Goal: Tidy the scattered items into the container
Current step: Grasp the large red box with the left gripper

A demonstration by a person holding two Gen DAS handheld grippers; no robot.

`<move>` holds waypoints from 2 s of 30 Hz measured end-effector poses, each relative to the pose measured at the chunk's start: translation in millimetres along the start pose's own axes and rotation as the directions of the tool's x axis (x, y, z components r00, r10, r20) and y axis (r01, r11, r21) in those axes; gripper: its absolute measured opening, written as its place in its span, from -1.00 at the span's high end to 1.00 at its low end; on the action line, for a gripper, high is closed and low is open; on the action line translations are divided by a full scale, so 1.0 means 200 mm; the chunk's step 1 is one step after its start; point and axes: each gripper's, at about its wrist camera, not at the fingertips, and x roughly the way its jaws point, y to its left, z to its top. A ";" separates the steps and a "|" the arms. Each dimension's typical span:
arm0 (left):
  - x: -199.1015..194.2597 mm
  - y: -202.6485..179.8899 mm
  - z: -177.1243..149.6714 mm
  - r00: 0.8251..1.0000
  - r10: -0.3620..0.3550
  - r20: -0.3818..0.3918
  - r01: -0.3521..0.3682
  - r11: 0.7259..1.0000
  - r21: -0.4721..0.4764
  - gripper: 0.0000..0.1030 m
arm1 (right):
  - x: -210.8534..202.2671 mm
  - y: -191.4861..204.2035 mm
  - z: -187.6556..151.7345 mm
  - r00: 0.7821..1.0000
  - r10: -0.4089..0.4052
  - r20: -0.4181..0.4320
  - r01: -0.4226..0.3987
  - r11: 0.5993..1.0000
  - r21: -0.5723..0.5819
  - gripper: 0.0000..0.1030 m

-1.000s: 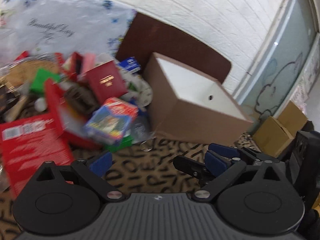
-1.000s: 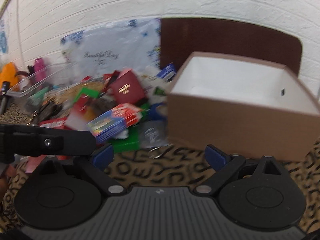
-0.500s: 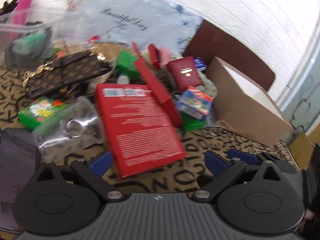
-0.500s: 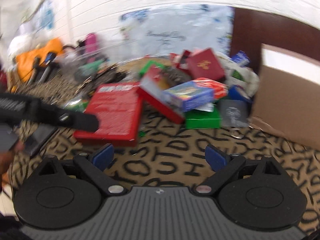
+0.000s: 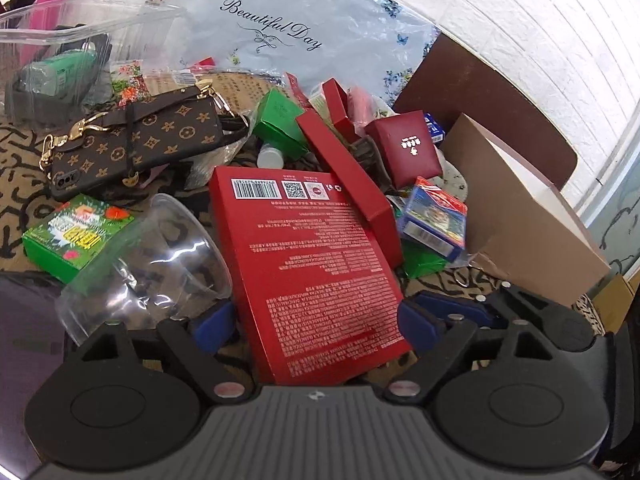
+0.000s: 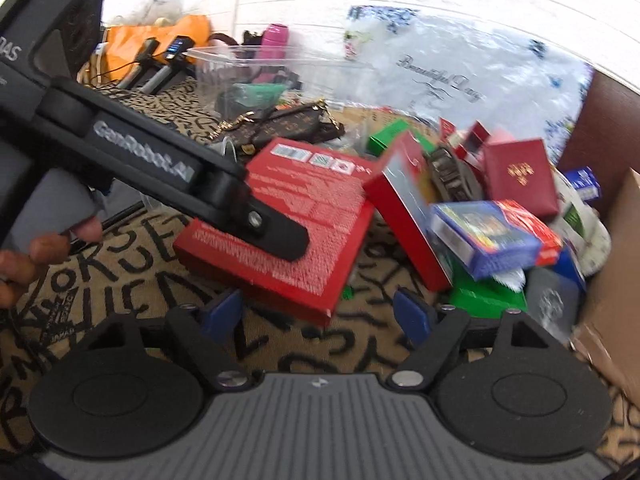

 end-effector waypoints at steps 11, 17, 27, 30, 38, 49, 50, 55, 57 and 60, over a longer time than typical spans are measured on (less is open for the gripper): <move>-0.08 -0.03 -0.03 0.998 -0.026 -0.054 0.029 0.999 0.040 -0.47 | -0.07 0.02 0.01 0.996 0.081 -0.024 -0.082 0.996 -0.026 -0.07; -0.14 -0.15 -0.14 0.979 -0.133 -0.155 0.150 0.984 0.101 -0.44 | -0.33 0.00 -0.11 0.990 0.126 -0.063 -0.125 0.992 0.019 -0.07; -0.01 -0.22 -0.09 0.972 -0.169 -0.161 0.191 0.973 0.132 -0.52 | -0.53 -0.05 -0.27 0.996 0.040 -0.080 -0.031 0.992 0.121 -0.39; 0.02 -0.22 -0.06 0.974 -0.165 -0.158 0.182 0.978 0.101 -0.56 | -0.50 -0.07 -0.27 0.997 0.030 -0.071 -0.019 0.990 0.141 -0.52; 0.06 -0.26 -0.05 0.970 -0.189 -0.155 0.210 0.969 0.127 -0.44 | -0.37 -0.02 -0.22 0.996 0.057 -0.075 -0.052 0.997 0.057 -0.65; 0.01 -0.34 -0.05 0.978 -0.171 -0.115 0.190 0.966 0.178 -0.33 | -0.38 -0.06 -0.22 0.997 0.056 -0.048 -0.052 0.996 0.068 -0.67; 0.00 -0.35 -0.05 0.978 -0.176 -0.113 0.194 0.964 0.180 -0.33 | -0.39 -0.06 -0.23 0.997 0.054 -0.049 -0.050 0.996 0.071 -0.67; -0.02 -0.41 -0.06 0.971 -0.214 -0.107 0.233 0.950 0.209 -0.30 | -0.46 -0.08 -0.26 0.998 0.034 -0.046 -0.029 0.995 0.099 -0.66; -0.01 -0.43 -0.06 0.965 -0.229 -0.124 0.251 0.945 0.211 -0.30 | -0.48 -0.09 -0.27 0.999 0.021 -0.047 -0.015 0.993 0.117 -0.64; 0.04 -0.45 -0.09 0.966 -0.214 -0.147 0.245 0.940 0.237 -0.30 | -0.47 -0.10 -0.30 0.998 -0.007 -0.067 0.016 0.990 0.137 -0.63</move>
